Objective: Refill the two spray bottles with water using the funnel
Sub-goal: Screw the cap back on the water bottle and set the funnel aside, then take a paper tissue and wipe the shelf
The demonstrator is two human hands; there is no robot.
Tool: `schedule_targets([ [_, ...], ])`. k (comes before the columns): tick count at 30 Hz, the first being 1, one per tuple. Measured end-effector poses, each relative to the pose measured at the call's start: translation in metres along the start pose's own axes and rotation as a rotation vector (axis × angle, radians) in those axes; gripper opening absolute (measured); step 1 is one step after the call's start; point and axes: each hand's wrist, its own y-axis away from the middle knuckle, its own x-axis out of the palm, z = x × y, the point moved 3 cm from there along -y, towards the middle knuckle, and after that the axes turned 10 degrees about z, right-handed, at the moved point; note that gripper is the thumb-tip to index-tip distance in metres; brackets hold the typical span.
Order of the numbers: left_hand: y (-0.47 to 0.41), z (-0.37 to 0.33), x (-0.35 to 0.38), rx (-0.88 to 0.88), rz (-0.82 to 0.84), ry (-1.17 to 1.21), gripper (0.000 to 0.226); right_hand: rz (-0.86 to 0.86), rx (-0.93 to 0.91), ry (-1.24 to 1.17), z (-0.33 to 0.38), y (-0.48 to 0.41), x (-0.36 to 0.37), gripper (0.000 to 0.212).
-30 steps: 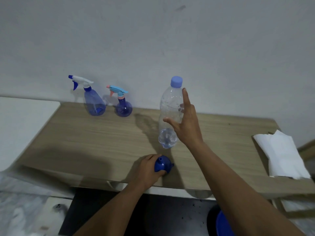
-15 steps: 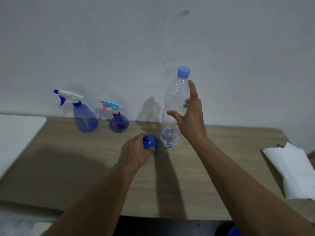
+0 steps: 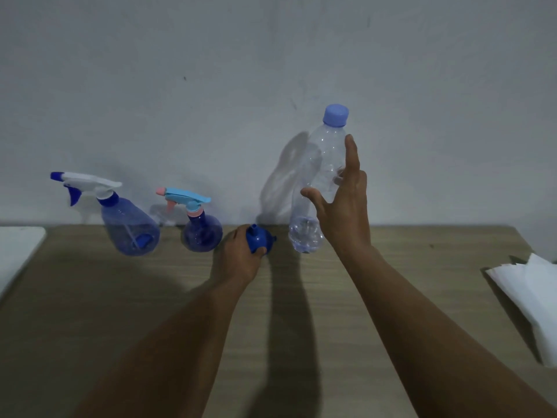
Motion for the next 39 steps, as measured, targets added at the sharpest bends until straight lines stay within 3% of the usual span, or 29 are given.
schedule_targets([
  [11, -0.002, 0.0, -0.006, 0.038, 0.069, 0.029, 0.06, -0.005, 0.072, -0.024, 0.006, -0.001, 0.009, 0.1],
  [16, 0.009, -0.014, -0.01, -0.001, 0.092, 0.036, 0.076, 0.082, 0.043, 0.0, 0.008, 0.009, 0.006, 0.106],
  [21, 0.04, -0.025, -0.028, 0.021, -0.037, 0.008, 0.049, 0.114, 0.028, 0.138, 0.019, 0.022, -0.007, 0.105],
  [24, 0.064, -0.042, -0.037, 0.058, -0.041, 0.001, 0.037, 0.111, 0.09, 0.24, 0.027, 0.036, -0.025, 0.087],
  [29, 0.085, -0.094, -0.044, 0.336, 0.206, -0.011, 0.029, 0.162, 0.305, 0.416, 0.026, 0.069, -0.063, 0.057],
  [39, 0.086, -0.239, -0.002, 0.765, 0.468, -0.267, 0.052, 0.086, 0.7, 0.585, -0.003, 0.166, -0.173, 0.046],
])
